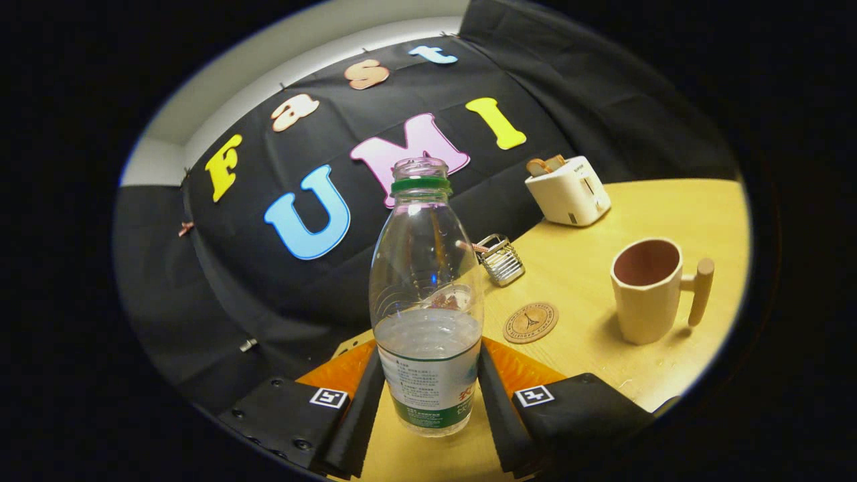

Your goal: Take the bottle from table, then pour the juice into the cup, finally place the bottle on the coaster

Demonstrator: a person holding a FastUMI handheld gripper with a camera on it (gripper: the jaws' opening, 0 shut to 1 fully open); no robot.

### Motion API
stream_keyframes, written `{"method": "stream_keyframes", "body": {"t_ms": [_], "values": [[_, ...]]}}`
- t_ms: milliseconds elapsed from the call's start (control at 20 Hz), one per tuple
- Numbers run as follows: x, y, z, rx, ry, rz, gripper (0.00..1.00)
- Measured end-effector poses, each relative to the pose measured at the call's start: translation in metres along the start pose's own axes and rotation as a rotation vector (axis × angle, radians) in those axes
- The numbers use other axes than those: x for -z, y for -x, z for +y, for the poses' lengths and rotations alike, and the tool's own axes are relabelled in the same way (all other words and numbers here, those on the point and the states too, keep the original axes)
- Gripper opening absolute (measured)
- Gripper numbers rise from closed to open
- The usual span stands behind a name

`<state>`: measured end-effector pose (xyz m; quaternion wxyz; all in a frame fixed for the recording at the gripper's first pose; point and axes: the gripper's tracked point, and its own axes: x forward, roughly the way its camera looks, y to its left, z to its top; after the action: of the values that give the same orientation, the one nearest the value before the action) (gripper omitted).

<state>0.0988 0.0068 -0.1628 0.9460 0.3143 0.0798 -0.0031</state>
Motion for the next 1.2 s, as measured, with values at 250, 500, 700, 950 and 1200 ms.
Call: {"method": "stream_keyframes", "body": {"t_ms": [250,500,700,950,1200], "values": [[-0.003,-0.001,-0.016,0.02,-0.19,0.021,0.75],[-0.005,-0.002,-0.03,0.029,-0.337,0.037,0.75],[-0.003,-0.002,-0.038,0.039,-0.467,0.051,0.75],[-0.008,-0.005,-0.052,0.065,-0.605,0.04,0.75],[-0.009,-0.006,-0.068,0.089,-0.711,0.042,0.74]]}}
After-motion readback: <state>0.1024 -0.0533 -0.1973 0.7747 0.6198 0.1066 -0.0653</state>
